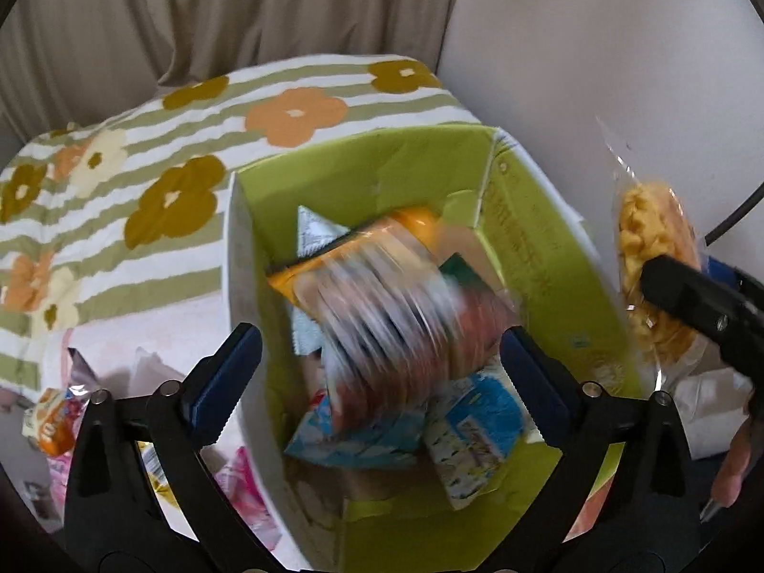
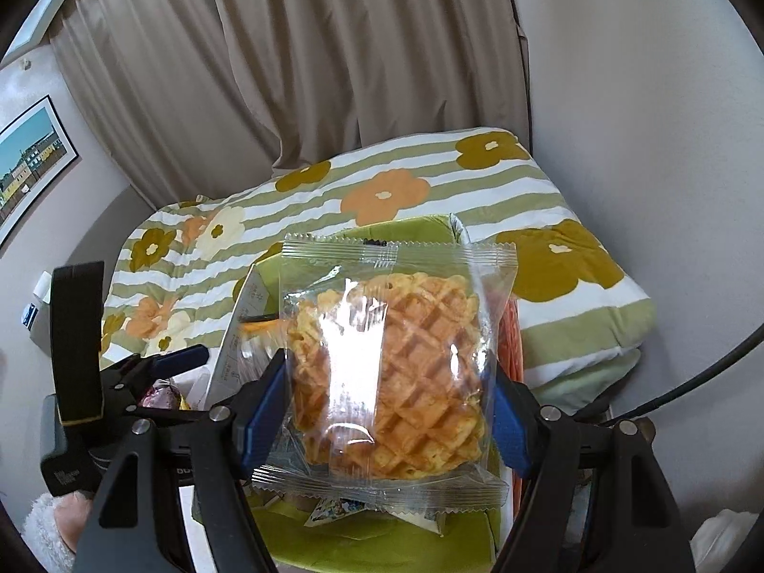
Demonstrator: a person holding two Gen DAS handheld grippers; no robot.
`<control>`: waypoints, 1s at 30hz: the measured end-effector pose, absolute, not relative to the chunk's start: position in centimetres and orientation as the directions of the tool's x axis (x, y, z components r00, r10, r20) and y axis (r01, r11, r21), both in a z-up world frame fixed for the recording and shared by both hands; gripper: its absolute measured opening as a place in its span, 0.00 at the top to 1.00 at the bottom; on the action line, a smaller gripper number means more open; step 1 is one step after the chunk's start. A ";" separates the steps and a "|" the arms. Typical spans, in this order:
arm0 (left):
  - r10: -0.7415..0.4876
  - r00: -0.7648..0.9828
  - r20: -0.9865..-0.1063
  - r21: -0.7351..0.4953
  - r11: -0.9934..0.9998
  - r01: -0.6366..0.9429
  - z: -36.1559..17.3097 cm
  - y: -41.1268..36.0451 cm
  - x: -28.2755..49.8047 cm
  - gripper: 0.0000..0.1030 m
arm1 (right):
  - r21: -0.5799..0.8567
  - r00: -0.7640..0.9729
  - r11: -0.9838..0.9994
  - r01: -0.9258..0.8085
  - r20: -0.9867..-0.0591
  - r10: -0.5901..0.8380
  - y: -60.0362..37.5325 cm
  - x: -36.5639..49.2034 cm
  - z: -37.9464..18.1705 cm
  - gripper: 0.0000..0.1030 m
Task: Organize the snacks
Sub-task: 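Carry the chip bag and waffle into the yellow-green box and open both tools, then move both tools back over the remaining snacks on the table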
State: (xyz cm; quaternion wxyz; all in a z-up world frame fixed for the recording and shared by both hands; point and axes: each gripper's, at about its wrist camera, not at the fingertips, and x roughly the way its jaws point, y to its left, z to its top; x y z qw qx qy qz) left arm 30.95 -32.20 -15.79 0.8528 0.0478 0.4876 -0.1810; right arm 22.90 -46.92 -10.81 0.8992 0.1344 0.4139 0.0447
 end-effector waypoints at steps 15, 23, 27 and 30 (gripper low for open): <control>-0.239 0.441 -0.865 -0.102 0.945 0.311 -16.0 -26.7 29.5 0.03 | 0.278 0.592 0.960 0.009 -0.775 0.219 -46.3 25.9 -12.6 0.31; -0.218 0.474 -0.853 -0.094 0.958 0.271 -15.0 -25.1 28.7 0.03 | 0.221 0.584 0.975 0.030 -0.795 0.162 -45.9 25.8 -13.5 0.19; -0.217 0.477 -0.852 -0.100 0.961 0.258 -14.9 -24.7 28.1 0.03 | 0.197 0.623 0.980 0.030 -0.770 0.136 -46.0 25.0 -13.5 0.05; -0.219 0.478 -0.850 -0.109 0.963 0.247 -14.8 -24.4 27.4 0.03 | 0.192 0.633 0.981 0.004 -0.760 0.146 -45.9 24.2 -13.5 0.05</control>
